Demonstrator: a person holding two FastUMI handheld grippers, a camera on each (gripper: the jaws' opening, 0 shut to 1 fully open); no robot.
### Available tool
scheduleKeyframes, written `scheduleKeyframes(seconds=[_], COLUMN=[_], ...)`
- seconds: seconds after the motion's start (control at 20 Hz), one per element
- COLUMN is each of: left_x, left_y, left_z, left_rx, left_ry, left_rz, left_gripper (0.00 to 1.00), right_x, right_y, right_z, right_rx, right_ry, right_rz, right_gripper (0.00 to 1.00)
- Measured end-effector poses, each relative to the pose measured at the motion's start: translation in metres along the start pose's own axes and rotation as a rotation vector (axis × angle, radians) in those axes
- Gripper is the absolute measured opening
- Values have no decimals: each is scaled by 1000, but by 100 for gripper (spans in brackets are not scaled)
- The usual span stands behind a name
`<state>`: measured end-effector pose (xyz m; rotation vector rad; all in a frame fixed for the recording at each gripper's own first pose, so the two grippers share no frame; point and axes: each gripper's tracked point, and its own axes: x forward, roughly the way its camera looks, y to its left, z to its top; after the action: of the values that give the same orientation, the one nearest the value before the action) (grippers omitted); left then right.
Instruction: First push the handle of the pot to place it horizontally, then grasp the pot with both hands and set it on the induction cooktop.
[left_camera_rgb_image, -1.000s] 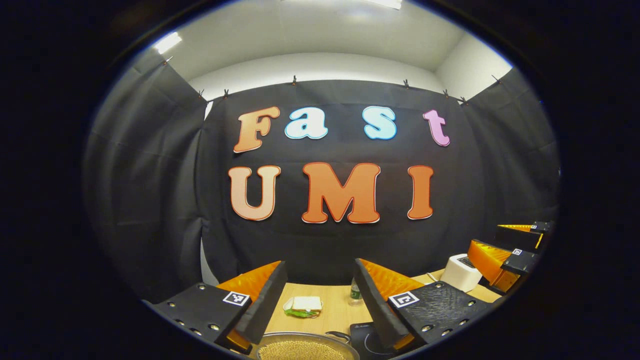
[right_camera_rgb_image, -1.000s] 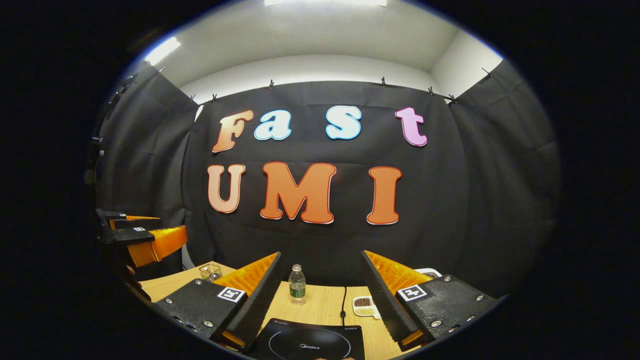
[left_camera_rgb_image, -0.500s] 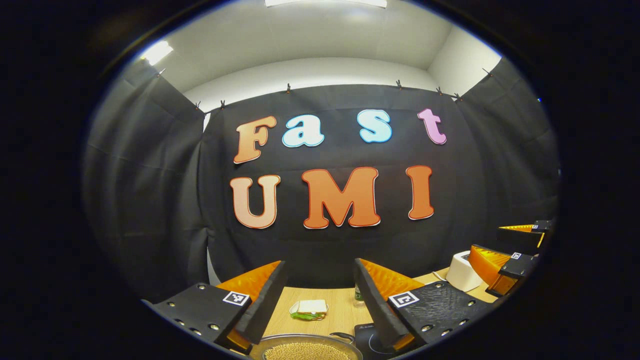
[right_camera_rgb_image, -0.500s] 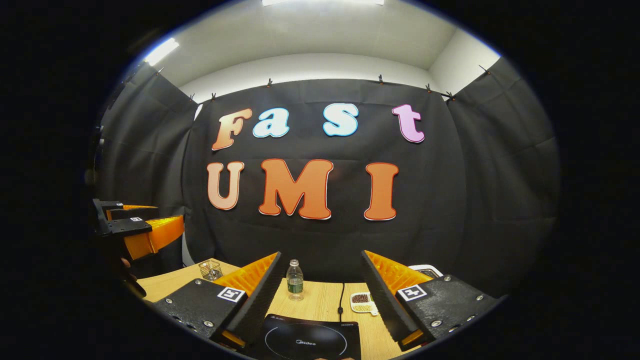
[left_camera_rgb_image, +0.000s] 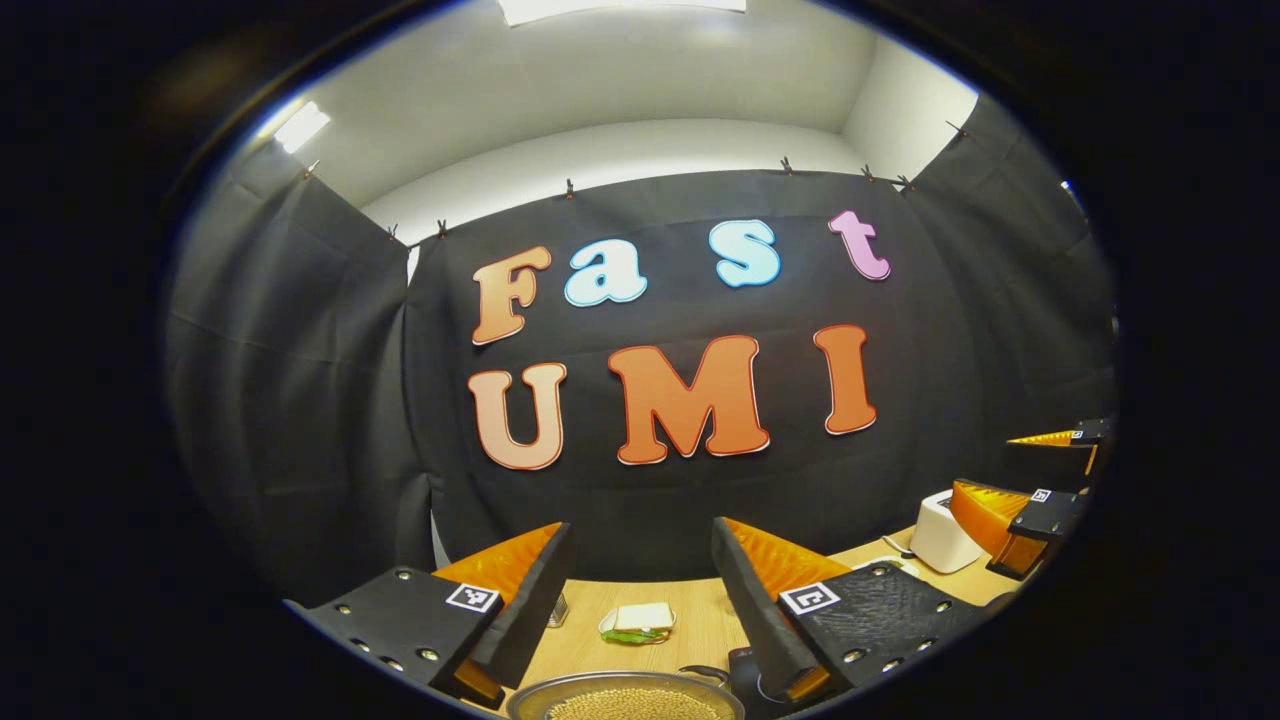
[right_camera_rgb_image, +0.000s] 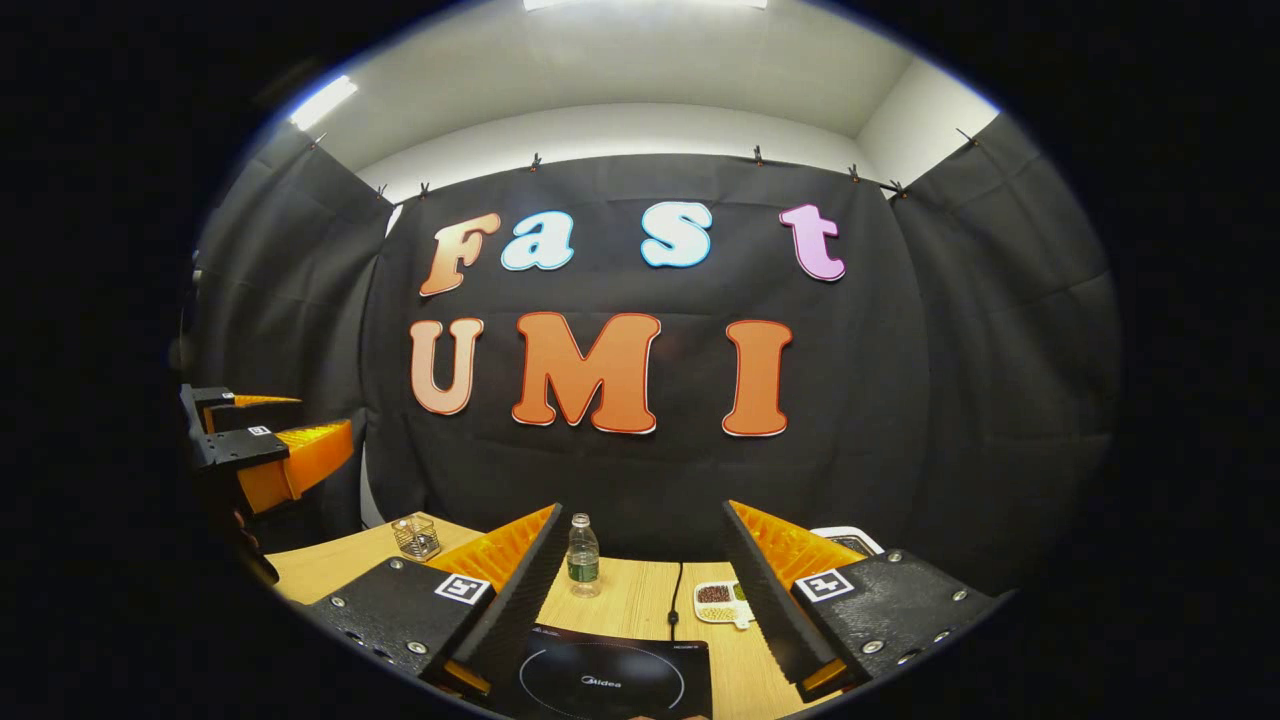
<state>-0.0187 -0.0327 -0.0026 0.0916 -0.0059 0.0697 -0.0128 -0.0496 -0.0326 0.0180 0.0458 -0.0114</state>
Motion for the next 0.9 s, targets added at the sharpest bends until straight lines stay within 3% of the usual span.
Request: scheduleKeyframes(seconds=[0.1, 0.35, 0.45, 0.7, 0.9], left_x=[2, 0, -3, -27, -65], left_y=[4, 4, 3, 13, 22], left_z=[-13, -58, -82, -154, -219], left_rx=[-16, -106, -148, -274, -372], left_ry=[48, 221, 317, 598, 859], left_rz=[10, 4, 6, 54, 142], left_gripper=[72, 8, 3, 3, 2], right_x=[-1, -1, -1, 1, 6], right_y=[-4, -10, -13, -20, -28], right_z=[-5, -11, -12, -22, -32], right_rx=[6, 9, 4, 4, 11], right_ry=[14, 28, 28, 46, 64], right_rz=[-1, 0, 2, 14, 28], right_gripper=[95, 95, 95, 95, 95])
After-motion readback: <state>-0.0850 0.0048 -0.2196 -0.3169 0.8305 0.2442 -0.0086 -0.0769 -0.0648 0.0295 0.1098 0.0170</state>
